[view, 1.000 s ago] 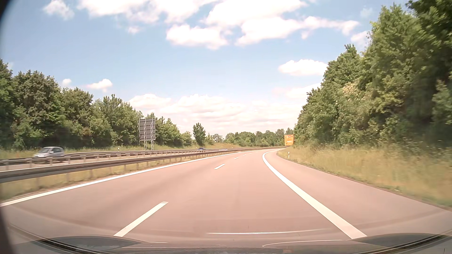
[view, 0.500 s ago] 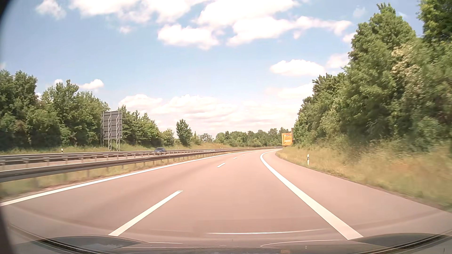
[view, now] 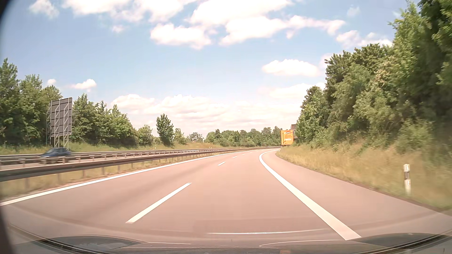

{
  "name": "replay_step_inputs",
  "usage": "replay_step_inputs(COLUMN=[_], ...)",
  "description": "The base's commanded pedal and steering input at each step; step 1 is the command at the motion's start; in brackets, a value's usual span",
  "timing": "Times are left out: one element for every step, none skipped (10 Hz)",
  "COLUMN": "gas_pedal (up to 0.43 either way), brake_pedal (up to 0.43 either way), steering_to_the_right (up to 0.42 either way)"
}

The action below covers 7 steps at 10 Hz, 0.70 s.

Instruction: Follow the waypoints while adhering to traffic rules and regulations

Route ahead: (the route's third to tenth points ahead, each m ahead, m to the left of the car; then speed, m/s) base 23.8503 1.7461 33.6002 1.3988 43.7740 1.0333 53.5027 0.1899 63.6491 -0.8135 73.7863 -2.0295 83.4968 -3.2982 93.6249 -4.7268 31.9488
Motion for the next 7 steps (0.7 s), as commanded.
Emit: replay_step_inputs(gas_pedal=[0.331,0.331,0.331,0.331,0.331,0.331,0.331], brake_pedal=[0.006,0.012,0.012,0.012,0.012,0.012,0.012], steering_to_the_right=[0.014,0.014,0.014,0.014,0.014,0.015,0.016])
